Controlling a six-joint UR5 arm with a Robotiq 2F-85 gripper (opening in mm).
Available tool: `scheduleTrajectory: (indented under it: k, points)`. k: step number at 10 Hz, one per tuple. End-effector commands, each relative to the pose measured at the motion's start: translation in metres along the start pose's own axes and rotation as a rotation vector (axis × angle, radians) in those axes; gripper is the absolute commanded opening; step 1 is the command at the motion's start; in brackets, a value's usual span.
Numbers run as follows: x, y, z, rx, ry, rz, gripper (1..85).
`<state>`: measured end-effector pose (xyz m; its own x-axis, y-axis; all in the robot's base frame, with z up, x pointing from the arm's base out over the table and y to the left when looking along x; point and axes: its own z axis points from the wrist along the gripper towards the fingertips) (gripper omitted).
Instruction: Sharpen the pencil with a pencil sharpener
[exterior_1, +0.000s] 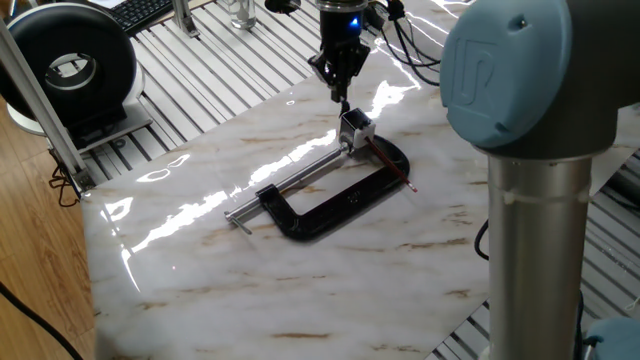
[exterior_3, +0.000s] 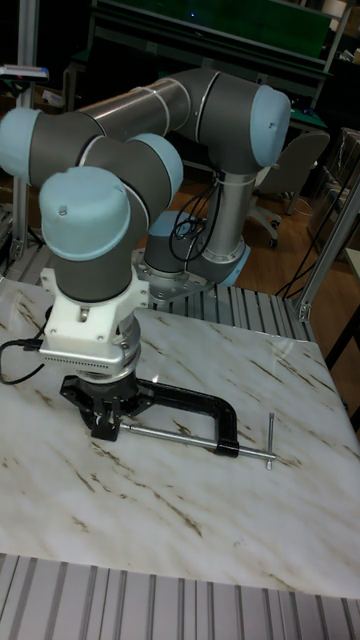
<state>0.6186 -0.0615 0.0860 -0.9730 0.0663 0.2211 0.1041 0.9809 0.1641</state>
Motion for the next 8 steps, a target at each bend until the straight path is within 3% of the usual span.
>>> scheduleTrajectory:
  k: [1, 5, 8]
  points:
    - [-0.011, 0.014, 0.008, -0.017, -0.053, 0.005, 1.0]
    - [-0.021, 0.010, 0.023, 0.004, -0.108, -0.012, 1.0]
    - [-0.025, 0.019, 0.031, 0.025, -0.141, -0.008, 1.0]
